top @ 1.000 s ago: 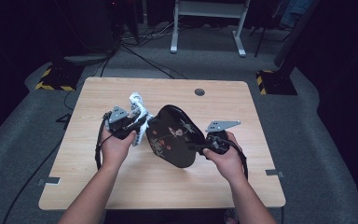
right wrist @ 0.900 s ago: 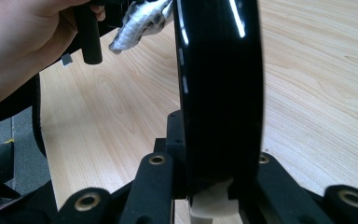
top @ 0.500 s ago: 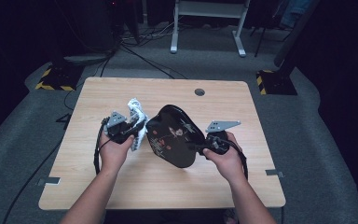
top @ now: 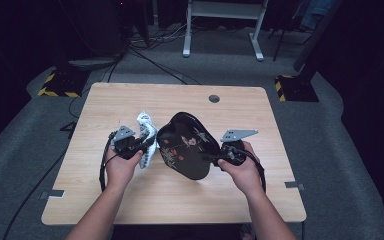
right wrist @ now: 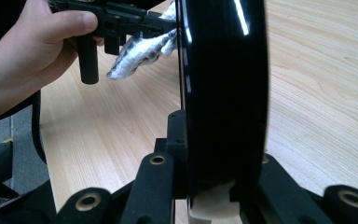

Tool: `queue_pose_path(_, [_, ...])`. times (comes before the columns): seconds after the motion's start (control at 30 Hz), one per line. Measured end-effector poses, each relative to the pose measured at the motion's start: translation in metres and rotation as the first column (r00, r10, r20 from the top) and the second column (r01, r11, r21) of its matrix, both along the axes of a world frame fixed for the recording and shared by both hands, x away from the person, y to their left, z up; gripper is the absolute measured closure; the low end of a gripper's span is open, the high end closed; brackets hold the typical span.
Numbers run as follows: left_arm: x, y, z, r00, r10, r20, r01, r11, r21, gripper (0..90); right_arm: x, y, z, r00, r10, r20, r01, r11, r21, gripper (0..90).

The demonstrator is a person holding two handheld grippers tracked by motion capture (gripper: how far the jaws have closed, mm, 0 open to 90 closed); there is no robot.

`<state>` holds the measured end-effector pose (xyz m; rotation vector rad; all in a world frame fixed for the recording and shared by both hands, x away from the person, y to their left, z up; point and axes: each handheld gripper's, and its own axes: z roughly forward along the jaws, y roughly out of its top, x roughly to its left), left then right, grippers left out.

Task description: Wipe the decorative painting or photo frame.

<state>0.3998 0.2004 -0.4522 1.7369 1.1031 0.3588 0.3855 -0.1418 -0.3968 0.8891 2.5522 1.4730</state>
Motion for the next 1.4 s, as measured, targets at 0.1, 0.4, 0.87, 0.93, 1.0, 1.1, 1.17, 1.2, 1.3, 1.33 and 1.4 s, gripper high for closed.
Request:
queue_pose_path(0.1, [-0.001, -0.001, -0.003, 0.9998, -0.012, -0.014, 0.012, 0.9999, 0.004, 77.2, 0.000, 0.000, 0.000, 1.0000, 0.000, 0.001, 0.000, 1.0000, -0.001, 80.6])
queue_pose_path(0.4, [-0.004, -0.005, -0.011, 0.9991, -0.030, -0.031, 0.031, 0.9991, 0.028, 77.2, 0.000, 0.000, 0.000, 1.0000, 0.006, 0.006, -0.006, 1.0000, -0.004, 80.8])
queue_pose_path(0.87, [-0.009, -0.011, -0.026, 0.9920, -0.099, -0.079, 0.106, 0.9898, 0.095, 77.0, 0.000, 0.000, 0.000, 0.9999, 0.008, 0.006, -0.008, 1.0000, -0.001, 80.7])
queue_pose_path(0.93, [-0.010, -0.013, -0.027, 0.9907, -0.104, -0.088, 0.113, 0.9880, 0.105, 77.0, 0.000, 0.000, 0.000, 1.0000, 0.008, 0.005, -0.008, 1.0000, -0.001, 80.7])
queue_pose_path(1.0, [-0.009, -0.014, -0.028, 0.9876, -0.118, -0.104, 0.130, 0.9845, 0.117, 77.0, 0.000, 0.000, 0.000, 1.0000, 0.008, 0.005, -0.008, 1.0000, -0.001, 80.7])
queue_pose_path(1.1, [-0.010, -0.017, -0.032, 0.9833, -0.132, -0.125, 0.149, 0.9793, 0.137, 76.9, 0.000, 0.000, -0.001, 0.9999, 0.009, 0.005, -0.009, 1.0000, -0.001, 80.7])
queue_pose_path(1.17, [-0.011, -0.018, -0.036, 0.9805, -0.138, -0.140, 0.157, 0.9786, 0.133, 76.9, 0.000, 0.000, -0.001, 0.9999, 0.009, 0.006, -0.009, 1.0000, -0.003, 80.7])
queue_pose_path(1.2, [-0.011, -0.019, -0.037, 0.9788, -0.143, -0.147, 0.162, 0.9784, 0.128, 76.8, 0.000, 0.000, -0.001, 0.9999, 0.009, 0.005, -0.009, 1.0000, -0.001, 80.7])
queue_pose_path(1.3, [-0.011, -0.020, -0.040, 0.9742, -0.153, -0.166, 0.176, 0.9753, 0.134, 76.7, 0.000, 0.000, -0.001, 0.9999, 0.009, 0.006, -0.009, 1.0000, -0.002, 80.7])
queue_pose_path(1.33, [-0.011, -0.020, -0.041, 0.9718, -0.159, -0.175, 0.183, 0.9740, 0.134, 76.7, 0.000, 0.000, -0.001, 1.0000, 0.008, 0.005, -0.008, 1.0000, 0.000, 80.8])
queue_pose_path(1.4, [-0.012, -0.022, -0.043, 0.9682, -0.166, -0.187, 0.193, 0.9713, 0.139, 76.6, 0.000, 0.000, -0.001, 1.0000, 0.008, 0.007, -0.007, 1.0000, -0.001, 80.8])
